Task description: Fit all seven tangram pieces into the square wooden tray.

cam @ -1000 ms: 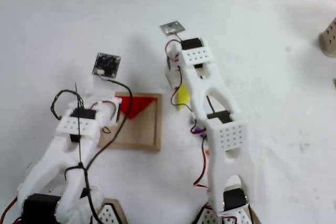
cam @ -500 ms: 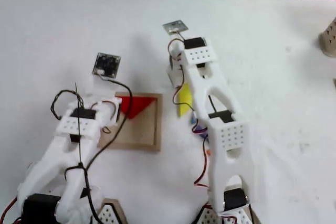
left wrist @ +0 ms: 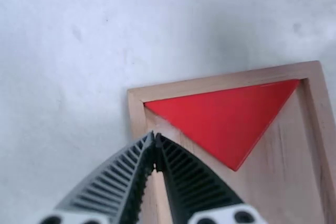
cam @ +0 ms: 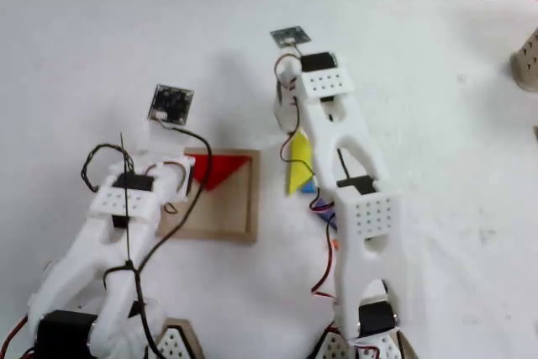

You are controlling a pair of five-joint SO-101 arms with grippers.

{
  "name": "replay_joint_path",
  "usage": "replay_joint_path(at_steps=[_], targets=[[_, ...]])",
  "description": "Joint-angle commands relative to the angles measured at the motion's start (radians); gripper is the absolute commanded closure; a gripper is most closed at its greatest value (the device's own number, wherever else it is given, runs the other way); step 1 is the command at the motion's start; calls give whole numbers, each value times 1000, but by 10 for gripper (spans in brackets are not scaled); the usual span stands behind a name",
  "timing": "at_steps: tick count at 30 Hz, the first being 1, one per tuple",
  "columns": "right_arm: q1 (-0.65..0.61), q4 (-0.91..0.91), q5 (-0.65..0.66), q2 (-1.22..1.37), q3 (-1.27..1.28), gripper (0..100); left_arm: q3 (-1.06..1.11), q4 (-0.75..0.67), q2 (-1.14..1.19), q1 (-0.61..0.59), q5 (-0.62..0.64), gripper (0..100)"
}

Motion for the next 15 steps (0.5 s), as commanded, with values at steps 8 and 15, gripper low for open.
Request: replay_joint_path(at_steps=[8, 15], targets=[[62, 202, 89, -19, -103, 671, -9, -17, -33, 22, -11, 973], [124, 203, 52, -5, -74, 670, -9, -14, -35, 16, -11, 973]])
